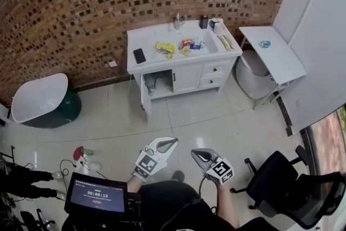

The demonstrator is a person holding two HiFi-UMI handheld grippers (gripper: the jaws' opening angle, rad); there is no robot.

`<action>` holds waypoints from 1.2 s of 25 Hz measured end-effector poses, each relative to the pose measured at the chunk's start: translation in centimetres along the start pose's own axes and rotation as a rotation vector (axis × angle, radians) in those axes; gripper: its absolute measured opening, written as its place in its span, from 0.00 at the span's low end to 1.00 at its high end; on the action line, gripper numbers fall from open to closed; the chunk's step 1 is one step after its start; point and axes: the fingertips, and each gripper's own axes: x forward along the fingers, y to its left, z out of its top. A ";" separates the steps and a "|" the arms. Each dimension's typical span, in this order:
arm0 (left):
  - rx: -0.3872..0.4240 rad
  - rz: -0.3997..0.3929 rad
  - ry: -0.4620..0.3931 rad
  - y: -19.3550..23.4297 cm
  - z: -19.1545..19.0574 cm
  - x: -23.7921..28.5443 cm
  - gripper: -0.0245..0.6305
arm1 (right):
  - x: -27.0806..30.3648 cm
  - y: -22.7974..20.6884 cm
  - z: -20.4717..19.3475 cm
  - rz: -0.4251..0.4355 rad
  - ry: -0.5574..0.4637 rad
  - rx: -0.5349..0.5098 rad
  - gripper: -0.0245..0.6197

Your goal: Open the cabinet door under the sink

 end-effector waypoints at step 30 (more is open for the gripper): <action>-0.143 0.015 -0.073 -4.1 -2.5 -1.5 0.06 | 0.8 4.3 3.5 -0.092 -0.024 -0.069 0.02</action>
